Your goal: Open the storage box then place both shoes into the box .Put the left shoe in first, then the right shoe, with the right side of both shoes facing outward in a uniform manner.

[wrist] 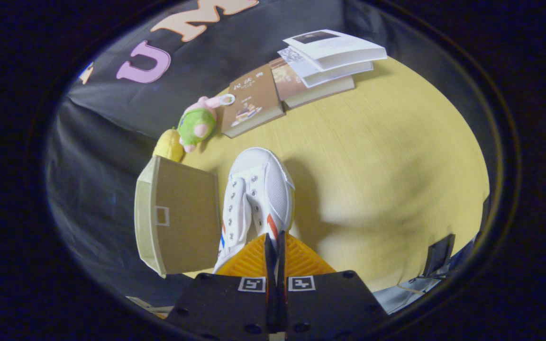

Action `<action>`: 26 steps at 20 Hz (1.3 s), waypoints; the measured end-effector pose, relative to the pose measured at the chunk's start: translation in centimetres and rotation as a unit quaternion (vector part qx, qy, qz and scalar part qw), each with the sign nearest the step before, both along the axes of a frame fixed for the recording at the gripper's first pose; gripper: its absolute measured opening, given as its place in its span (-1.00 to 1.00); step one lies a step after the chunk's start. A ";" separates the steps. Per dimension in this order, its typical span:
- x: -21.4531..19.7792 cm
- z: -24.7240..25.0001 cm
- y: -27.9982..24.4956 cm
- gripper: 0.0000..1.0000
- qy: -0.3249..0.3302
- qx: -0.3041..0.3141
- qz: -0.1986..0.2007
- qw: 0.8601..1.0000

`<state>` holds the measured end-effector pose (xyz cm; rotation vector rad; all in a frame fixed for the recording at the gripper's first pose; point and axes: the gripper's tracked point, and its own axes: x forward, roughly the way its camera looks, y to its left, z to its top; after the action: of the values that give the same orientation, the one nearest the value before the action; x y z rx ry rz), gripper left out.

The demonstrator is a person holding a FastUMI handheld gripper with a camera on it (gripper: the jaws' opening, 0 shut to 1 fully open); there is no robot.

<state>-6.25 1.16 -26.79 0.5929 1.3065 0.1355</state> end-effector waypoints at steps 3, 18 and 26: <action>1.1 2.8 2.0 -0.93 -0.020 0.009 0.000 1.000; 3.7 13.0 14.2 -0.93 -0.096 0.051 0.032 0.994; 3.7 11.2 20.9 -0.93 -0.083 0.048 0.060 0.994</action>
<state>-2.52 22.05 -15.56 0.5725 1.1783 0.3404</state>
